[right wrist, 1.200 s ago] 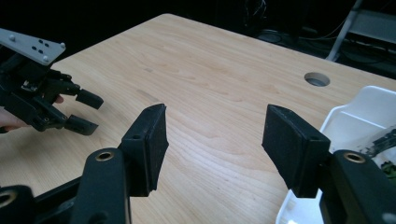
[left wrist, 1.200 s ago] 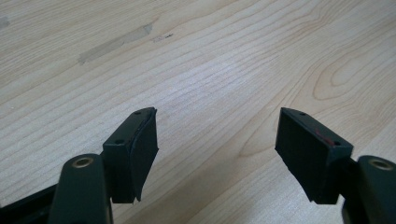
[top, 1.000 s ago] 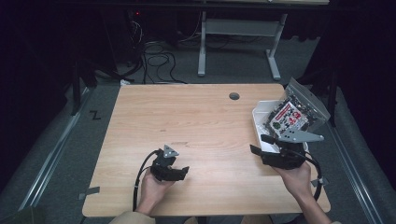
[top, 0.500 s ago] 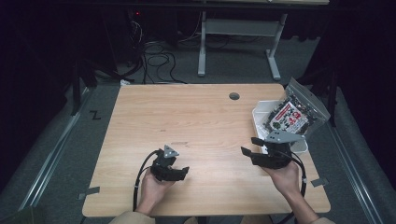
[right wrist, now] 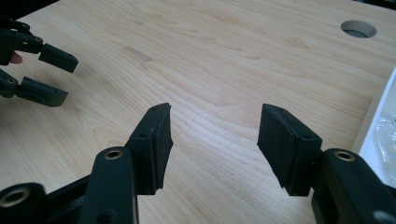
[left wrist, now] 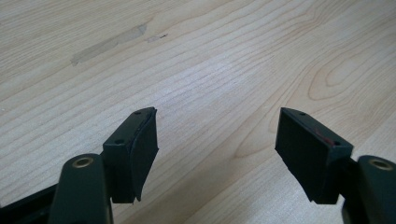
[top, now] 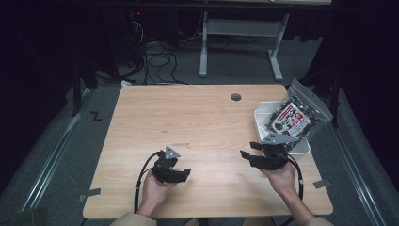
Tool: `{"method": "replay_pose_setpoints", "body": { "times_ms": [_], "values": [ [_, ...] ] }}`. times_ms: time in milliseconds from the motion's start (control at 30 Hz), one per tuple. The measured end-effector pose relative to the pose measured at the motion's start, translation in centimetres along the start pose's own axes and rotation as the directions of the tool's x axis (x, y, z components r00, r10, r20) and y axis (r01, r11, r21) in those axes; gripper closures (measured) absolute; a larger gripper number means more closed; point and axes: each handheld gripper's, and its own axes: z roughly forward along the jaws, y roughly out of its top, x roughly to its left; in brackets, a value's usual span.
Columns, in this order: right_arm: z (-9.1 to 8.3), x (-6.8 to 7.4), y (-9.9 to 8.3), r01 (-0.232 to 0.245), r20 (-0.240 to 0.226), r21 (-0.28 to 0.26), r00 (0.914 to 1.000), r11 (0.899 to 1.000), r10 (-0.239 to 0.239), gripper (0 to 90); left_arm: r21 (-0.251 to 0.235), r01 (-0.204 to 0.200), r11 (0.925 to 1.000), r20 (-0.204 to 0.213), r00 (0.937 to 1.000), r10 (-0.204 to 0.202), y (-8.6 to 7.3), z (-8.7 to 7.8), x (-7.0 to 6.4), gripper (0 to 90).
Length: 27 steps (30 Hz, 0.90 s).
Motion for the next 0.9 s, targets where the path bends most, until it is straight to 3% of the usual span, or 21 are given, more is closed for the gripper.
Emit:
{"method": "replay_pose_setpoints", "body": {
  "times_ms": [433,900],
  "values": [
    [1.3,-0.8,-1.0,-0.034,-0.009,0.015,0.9994,0.999,0.034,45.4,0.004,0.000,1.0000,0.008,1.0000,0.000,0.0,0.1,-0.1,30.4],
    [2.5,-0.7,-1.5,-0.030,-0.014,0.031,0.9994,0.999,0.031,46.1,0.002,-0.003,1.0000,0.007,1.0000,0.003,0.0,0.1,-0.1,30.3]
  ]
}}
